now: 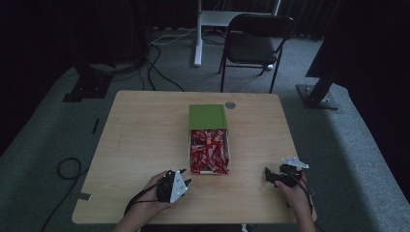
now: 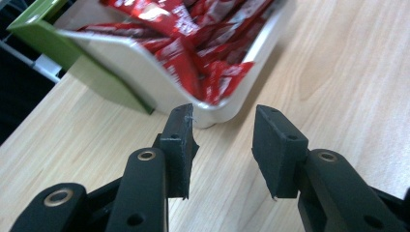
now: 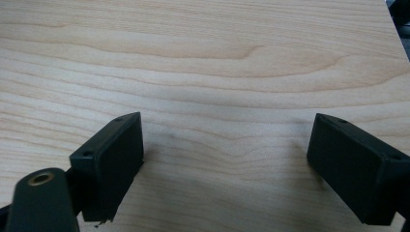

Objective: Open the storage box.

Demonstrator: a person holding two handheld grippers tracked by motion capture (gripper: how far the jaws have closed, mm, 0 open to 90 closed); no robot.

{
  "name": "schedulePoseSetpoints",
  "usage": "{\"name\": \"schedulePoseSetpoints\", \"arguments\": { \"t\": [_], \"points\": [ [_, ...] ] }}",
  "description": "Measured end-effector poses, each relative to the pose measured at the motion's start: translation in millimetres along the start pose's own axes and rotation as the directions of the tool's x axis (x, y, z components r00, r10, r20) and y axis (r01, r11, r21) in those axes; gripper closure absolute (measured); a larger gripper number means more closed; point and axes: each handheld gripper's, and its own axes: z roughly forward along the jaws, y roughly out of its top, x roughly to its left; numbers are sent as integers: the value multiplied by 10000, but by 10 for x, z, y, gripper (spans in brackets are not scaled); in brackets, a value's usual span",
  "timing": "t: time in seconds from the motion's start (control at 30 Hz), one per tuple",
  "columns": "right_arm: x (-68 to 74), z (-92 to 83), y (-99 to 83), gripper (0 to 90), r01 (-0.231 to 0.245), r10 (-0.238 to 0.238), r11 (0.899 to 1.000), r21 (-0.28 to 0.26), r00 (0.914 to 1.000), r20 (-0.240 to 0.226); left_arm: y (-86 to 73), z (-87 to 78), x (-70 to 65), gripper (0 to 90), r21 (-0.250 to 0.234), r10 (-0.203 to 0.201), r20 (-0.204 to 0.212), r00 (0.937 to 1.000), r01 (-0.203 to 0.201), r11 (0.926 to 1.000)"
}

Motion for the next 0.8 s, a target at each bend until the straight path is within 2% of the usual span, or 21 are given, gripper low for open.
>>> {"name": "schedulePoseSetpoints", "arguments": {
  "t": [0.03,0.07,0.13,0.17,0.27,0.3,0.33,0.37,0.4,0.43,0.47,0.57,0.6,0.63,0.7,0.73,0.77,0.8],
  "points": [
    [0,0,0,124,1,-1,10000,0,10000,-1,-44,-10,46,605,-23,-283,-127,9995,282,9996],
    [0,0,0,124,1,-1,10000,0,10000,-1,-44,-10,46,605,-23,-283,-127,9995,282,9996],
    [0,0,0,124,-1,1,10000,-1,10000,0,-88,-23,95,604,-23,-611,-73,9981,610,9981],
    [0,0,0,124,0,0,10000,0,10000,0,-138,-26,139,605,-69,-869,-256,9959,868,9962],
    [-1,3,-2,124,47,-47,10000,-9,10000,11,-185,-30,184,604,-43,-1028,-424,9938,1027,9947],
    [-2,3,-2,124,47,-47,10000,-8,10000,11,-233,-33,225,604,-15,-1233,-531,9909,1234,9924],
    [-2,3,-2,124,47,-47,10000,-8,10000,11,-233,-33,225,589,-15,-1233,-531,9909,1234,9924],
    [-1,3,-2,124,46,-46,10000,-6,10000,10,-280,-30,259,587,69,-1281,-785,9887,1290,9916],
    [-1,3,-2,124,46,-46,10000,-6,10000,10,-280,-30,259,587,69,-1281,-785,9887,1290,9916],
    [-2,3,-2,124,49,-49,10000,-7,10000,12,-328,-27,296,579,-42,-1766,-729,9816,1768,9842],
    [-2,3,-2,124,49,-49,10000,-7,10000,12,-328,-27,296,575,-42,-1766,-729,9816,1768,9842],
    [-2,3,-2,124,49,-49,10000,-7,10000,11,-433,-36,389,566,-59,-2322,-1003,9675,2328,9725],
    [-2,3,-2,124,49,-49,10000,-7,10000,11,-433,-36,389,565,-59,-2322,-1003,9675,2328,9725],
    [-1,3,-2,124,45,-45,10000,-7,10000,11,-494,-45,437,536,-133,-2687,-946,9586,2687,9631],
    [-1,2,-2,124,45,-45,10000,-6,10000,11,-557,-59,479,506,-143,-3008,-947,9490,3008,9536],
    [-1,2,-2,124,45,-45,10000,-6,10000,11,-557,-59,479,478,-143,-3008,-947,9490,3008,9536],
    [-1,3,-2,124,47,-47,10000,-6,10000,11,-622,-72,517,472,-75,-3224,-957,9417,3232,9463],
    [-1,3,-2,124,47,-47,10000,-6,10000,11,-622,-72,517,455,-75,-3224,-957,9417,3232,9463]
  ]
}}
